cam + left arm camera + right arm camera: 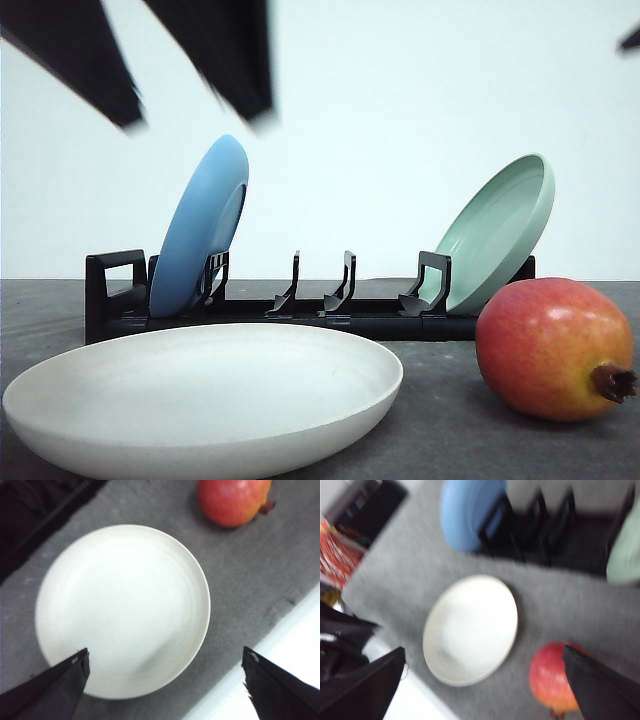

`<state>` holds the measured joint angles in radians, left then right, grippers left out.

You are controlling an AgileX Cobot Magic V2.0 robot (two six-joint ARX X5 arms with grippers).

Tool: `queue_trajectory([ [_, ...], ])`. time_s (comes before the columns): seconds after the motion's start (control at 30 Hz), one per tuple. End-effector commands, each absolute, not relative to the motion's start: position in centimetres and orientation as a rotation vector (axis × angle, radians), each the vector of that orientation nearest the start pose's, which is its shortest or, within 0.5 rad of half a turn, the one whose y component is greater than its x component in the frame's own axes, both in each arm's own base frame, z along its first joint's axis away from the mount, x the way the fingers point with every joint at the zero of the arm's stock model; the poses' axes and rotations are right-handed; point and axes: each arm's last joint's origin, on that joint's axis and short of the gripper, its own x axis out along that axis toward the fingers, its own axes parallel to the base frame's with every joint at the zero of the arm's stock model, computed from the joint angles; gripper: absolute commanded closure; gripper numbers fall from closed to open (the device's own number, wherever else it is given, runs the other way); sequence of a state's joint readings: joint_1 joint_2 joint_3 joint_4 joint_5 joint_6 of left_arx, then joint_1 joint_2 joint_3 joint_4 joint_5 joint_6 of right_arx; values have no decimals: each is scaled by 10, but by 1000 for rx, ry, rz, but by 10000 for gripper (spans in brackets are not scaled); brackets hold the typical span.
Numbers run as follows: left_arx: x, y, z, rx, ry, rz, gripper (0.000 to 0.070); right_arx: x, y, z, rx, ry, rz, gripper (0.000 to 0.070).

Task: Place pomegranate in white plate

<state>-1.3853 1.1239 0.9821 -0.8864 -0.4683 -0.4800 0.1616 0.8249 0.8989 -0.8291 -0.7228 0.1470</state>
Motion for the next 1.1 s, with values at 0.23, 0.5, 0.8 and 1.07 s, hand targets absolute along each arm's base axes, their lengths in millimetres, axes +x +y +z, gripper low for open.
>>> queue_trajectory([
  [0.23, 36, -131, 337, 148, 656, -725, 105, 180, 68, 282, 243, 1047, 666, 57],
  [0.5, 26, -76, 354, 4, 558, -777, 108, 204, 97, 244, 98, 1219, 578, 56],
  [0.8, 18, -27, 350, -62, 538, -787, 108, 220, 121, 207, -16, 1338, 489, 6],
  [1.07, 14, -4, 347, -126, 510, -800, 108, 222, 130, 188, -42, 1431, 491, 128],
])
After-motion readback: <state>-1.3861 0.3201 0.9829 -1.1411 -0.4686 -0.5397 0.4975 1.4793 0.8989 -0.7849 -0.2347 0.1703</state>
